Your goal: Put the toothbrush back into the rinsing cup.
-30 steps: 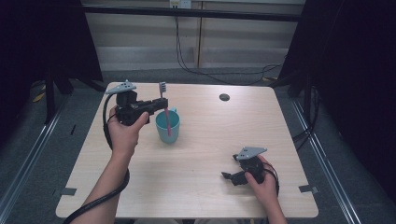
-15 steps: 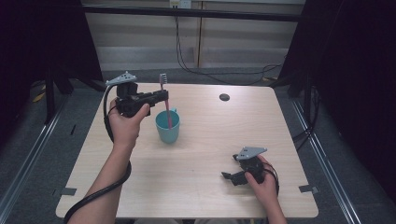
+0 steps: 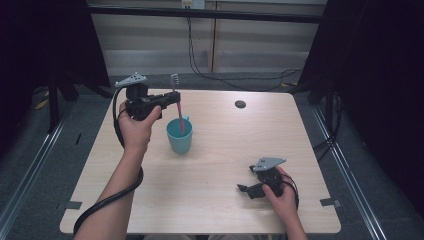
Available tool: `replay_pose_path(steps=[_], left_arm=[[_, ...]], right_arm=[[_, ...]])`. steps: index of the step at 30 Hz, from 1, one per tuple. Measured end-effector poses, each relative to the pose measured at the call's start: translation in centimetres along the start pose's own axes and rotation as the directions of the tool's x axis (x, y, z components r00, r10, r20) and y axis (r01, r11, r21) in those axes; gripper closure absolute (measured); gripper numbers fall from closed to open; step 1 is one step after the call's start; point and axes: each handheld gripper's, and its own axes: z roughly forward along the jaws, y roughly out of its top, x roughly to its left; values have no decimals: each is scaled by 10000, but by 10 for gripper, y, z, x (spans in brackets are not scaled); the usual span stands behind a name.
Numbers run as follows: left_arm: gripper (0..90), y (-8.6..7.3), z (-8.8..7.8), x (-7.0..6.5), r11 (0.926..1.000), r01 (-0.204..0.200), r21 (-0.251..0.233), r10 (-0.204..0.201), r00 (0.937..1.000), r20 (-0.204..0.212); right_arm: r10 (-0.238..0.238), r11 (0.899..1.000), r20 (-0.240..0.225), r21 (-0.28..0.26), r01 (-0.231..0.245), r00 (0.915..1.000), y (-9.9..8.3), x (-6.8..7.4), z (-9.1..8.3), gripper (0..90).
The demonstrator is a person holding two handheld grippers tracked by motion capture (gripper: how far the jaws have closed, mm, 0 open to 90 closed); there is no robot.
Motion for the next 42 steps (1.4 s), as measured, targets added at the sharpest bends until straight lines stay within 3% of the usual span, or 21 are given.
replay_pose_path(steps=[22,32,42], left_arm=[[824,4,7,14,9998,26,-196,-34,9992,-394],[824,-3,14,20,9997,-161,-160,154,9988,-455],[823,-10,19,25,9994,-301,-170,284,9955,-906]], right_arm=[[4,10000,-2,3,-4,10000,0,0,0,141],[-20,10000,-2,5,20,10000,0,0,0,141],[-15,10000,-4,3,15,10000,0,0,0,140]])
